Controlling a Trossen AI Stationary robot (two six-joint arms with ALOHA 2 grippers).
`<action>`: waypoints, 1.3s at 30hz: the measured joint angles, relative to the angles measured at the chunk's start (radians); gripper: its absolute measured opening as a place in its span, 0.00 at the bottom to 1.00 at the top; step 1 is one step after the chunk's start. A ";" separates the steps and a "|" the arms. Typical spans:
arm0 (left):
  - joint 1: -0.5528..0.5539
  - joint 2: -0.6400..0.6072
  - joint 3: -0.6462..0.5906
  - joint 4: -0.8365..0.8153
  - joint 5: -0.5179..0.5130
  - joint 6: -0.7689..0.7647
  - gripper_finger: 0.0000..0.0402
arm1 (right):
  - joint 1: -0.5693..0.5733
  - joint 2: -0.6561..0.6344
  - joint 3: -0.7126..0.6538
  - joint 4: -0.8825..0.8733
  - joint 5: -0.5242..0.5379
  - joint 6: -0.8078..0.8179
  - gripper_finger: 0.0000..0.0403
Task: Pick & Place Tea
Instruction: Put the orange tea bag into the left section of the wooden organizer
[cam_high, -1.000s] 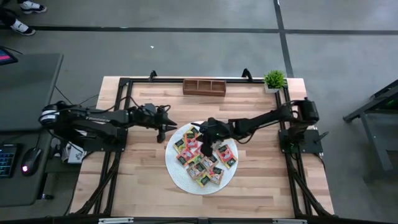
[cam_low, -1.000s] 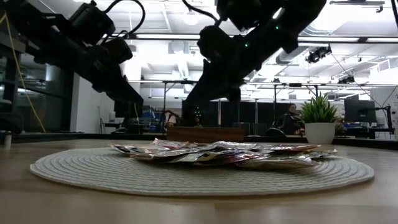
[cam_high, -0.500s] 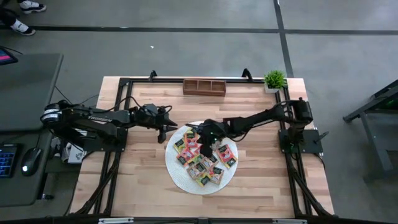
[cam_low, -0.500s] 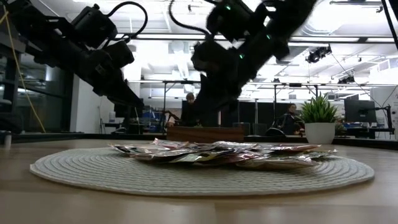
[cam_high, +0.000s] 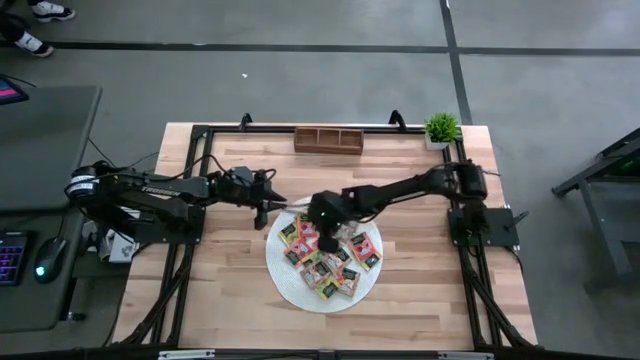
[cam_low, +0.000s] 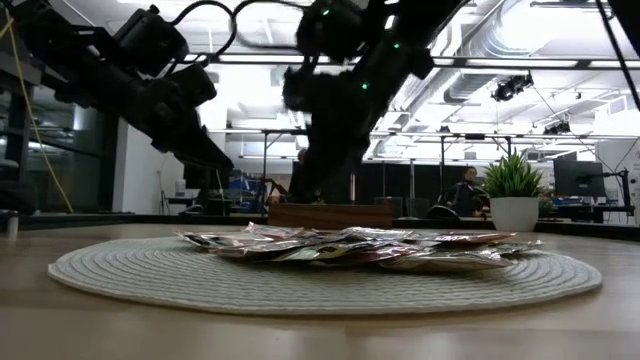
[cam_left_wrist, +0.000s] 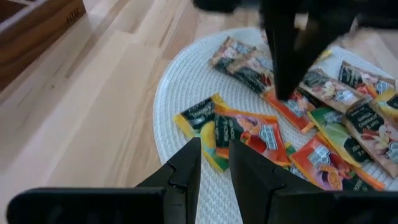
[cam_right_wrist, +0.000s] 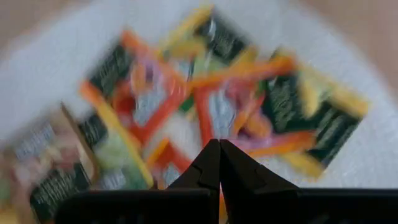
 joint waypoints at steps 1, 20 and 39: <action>0.000 0.000 0.000 0.002 0.000 0.000 0.20 | 0.003 0.017 0.022 -0.022 -0.003 -0.007 0.00; 0.000 0.000 0.000 0.009 0.000 -0.023 0.20 | 0.011 0.094 0.114 -0.096 -0.002 0.009 0.00; 0.000 0.000 0.000 0.009 0.001 -0.046 0.20 | 0.000 0.092 0.020 -0.001 -0.010 0.086 0.00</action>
